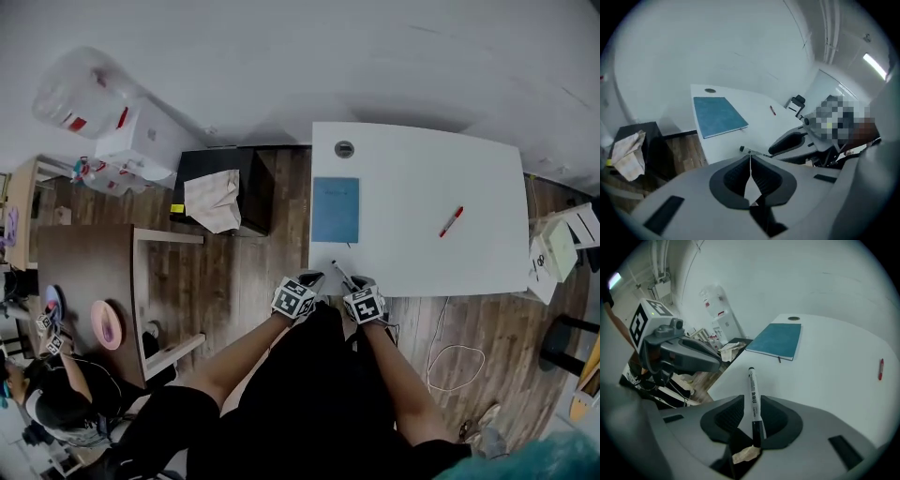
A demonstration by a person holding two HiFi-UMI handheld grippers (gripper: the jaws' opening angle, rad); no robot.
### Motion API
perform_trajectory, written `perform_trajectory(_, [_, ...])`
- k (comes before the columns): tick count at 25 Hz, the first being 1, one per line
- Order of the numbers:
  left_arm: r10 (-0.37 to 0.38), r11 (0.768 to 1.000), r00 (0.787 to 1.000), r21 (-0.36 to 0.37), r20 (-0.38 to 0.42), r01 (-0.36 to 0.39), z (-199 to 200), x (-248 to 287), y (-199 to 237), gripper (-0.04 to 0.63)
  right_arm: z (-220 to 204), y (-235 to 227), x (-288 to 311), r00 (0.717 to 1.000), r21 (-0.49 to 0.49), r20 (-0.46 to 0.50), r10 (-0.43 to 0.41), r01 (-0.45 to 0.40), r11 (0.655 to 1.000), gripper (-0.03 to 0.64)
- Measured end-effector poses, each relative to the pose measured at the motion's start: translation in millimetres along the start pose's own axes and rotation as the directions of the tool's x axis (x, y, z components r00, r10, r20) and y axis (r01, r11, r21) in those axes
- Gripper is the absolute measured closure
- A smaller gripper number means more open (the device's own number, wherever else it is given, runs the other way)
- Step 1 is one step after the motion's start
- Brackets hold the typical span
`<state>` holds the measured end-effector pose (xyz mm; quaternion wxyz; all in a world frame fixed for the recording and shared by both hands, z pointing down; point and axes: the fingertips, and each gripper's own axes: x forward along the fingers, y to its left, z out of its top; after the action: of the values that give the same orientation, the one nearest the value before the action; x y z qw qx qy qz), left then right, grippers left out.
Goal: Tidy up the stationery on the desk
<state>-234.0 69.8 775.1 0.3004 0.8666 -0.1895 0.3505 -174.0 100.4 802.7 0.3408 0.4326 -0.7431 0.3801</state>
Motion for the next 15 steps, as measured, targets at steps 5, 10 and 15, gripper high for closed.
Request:
perform_trajectory(5, [-0.006,0.999,1.000,-0.050,0.011,0.007,-7.0,-6.7,4.1,0.580,-6.7,-6.7,13.6,0.996,-0.158,-0.072,-0.058,0.046,0.986,0.533])
perform_trajectory(10, [-0.033,0.998,0.999,-0.059,0.030,0.035,-6.0,-6.4,-0.3,0.580,-2.9,-7.0,12.0,0.997,-0.209,-0.082,0.003,-0.020,0.978,0.537])
perform_trajectory(15, [-0.022,0.991,0.996,-0.128,0.090,0.033,16.2,-2.7,-4.7,0.578,35.9,-27.4,-18.9,0.996,-0.124,0.046,0.071,-0.064,0.990,0.537])
